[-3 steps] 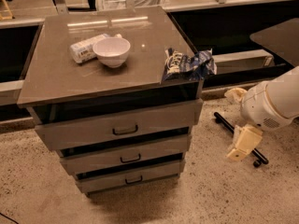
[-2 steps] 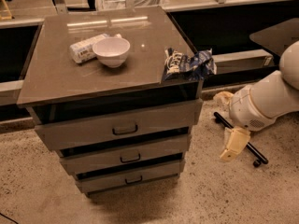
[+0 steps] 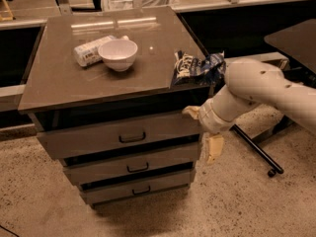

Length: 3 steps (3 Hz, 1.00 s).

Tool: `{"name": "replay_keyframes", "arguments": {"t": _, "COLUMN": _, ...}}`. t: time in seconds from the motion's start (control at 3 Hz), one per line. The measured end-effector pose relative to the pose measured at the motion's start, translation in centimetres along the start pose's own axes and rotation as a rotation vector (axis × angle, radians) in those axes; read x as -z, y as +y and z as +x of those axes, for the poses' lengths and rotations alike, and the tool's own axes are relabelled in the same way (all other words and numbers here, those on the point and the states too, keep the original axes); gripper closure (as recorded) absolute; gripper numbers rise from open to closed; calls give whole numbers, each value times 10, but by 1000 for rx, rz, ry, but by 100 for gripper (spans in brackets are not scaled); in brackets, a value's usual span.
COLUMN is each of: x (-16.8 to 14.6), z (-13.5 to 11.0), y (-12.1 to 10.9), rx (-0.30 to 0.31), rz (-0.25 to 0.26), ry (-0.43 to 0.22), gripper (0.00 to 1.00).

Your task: Open top drawer

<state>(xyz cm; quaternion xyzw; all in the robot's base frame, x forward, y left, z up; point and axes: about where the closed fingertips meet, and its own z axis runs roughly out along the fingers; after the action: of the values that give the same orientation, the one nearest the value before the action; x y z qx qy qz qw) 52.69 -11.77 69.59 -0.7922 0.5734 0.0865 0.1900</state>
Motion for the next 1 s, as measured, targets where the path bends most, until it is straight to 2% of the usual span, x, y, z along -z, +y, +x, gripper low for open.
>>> {"name": "replay_keyframes", "arguments": {"t": 0.33, "x": -20, "z": -6, "y": -28, "rx": 82, "rz": 23, "ry": 11, "gripper": 0}}
{"name": "replay_keyframes", "arguments": {"t": 0.67, "x": -39, "z": -1, "y": -62, "rx": 98, "rz": 66, "ry": 59, "gripper": 2}}
{"name": "replay_keyframes", "arguments": {"t": 1.0, "x": -54, "z": 12, "y": -76, "rx": 64, "rz": 70, "ry": 98, "gripper": 15}}
